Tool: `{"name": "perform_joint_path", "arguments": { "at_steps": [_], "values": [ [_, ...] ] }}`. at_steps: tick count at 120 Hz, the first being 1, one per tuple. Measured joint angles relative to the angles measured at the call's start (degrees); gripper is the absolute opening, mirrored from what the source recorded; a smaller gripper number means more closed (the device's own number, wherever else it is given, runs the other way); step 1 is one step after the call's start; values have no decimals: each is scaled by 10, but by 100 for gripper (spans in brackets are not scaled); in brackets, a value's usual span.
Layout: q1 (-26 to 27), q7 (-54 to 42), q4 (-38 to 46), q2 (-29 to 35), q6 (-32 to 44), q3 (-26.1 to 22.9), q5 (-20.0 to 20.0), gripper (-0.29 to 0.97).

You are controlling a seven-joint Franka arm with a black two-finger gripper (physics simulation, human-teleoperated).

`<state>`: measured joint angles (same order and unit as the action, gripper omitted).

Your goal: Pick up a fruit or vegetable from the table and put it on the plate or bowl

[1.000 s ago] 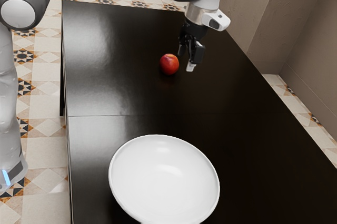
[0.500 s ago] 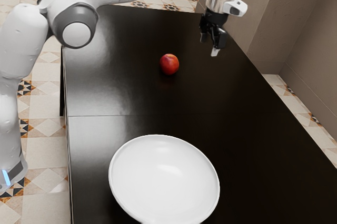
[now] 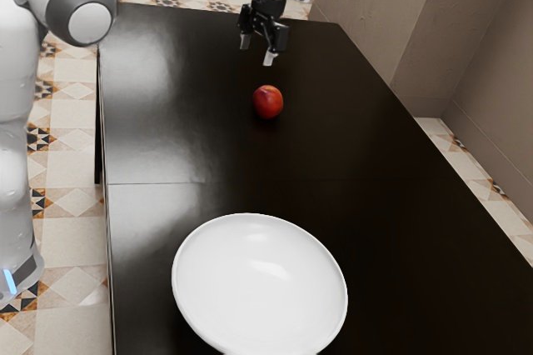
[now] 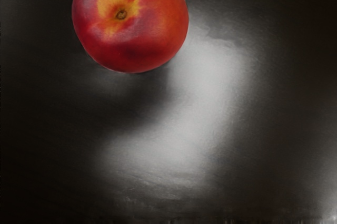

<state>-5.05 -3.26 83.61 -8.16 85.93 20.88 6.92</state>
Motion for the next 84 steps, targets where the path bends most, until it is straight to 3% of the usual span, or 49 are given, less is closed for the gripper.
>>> {"name": "perform_joint_path", "arguments": {
  "at_steps": [24, 48, 84],
  "values": [
    [1, 2, 60, 6, 22, -1, -6, 68],
    [-1, 15, 59, -13, 87, 5, -49, 68],
    [-4, 44, 60, -33, 170, 13, -59, 68]
  ]
}}
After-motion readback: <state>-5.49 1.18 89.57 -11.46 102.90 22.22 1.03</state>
